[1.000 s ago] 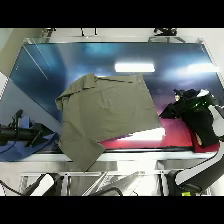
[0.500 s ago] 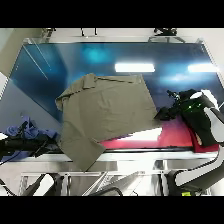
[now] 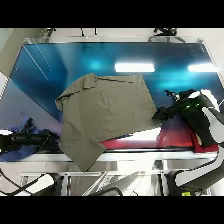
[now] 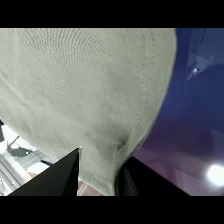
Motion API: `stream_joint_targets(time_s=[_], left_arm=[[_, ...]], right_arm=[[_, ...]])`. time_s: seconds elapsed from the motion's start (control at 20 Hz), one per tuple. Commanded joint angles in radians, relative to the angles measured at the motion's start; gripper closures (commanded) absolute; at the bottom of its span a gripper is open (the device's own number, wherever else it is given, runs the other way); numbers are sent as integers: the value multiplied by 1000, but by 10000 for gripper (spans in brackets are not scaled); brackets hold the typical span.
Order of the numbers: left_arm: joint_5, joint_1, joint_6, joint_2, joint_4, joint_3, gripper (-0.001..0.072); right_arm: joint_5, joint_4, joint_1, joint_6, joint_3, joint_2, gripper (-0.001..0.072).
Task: Fold the shirts.
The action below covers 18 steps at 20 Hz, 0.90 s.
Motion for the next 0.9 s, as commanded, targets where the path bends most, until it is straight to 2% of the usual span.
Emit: stream_joint_targets(time_s=[0.0,0.4,0.45,0.5,0.55,0.65,0.7,0.75,0.85], left_arm=[[1,-1,54,-56,-63,-1,307],[75,-1,93,-68,-68,-93,309],[72,-1,92,-68,-68,-99,333],[61,-1,92,-68,-67,-95,432],[41,-1,92,-68,-67,-82,474],[3,-1,86,-68,-67,-54,476],[-5,-1,82,-68,-67,-48,502],[-8,-1,82,-68,-66,-51,677],[13,-1,84,-68,-66,-77,679]], right_arm=[[-4,13,1,1,0,1,417],[-2,11,0,1,0,1,417],[-1,11,0,1,0,1,417],[-1,11,0,1,0,1,417],[-1,11,0,1,0,1,417],[7,9,-5,1,0,1,417],[7,9,-8,1,0,1,417],[14,6,-8,2,0,1,418],[33,5,-8,10,-5,1,418]])
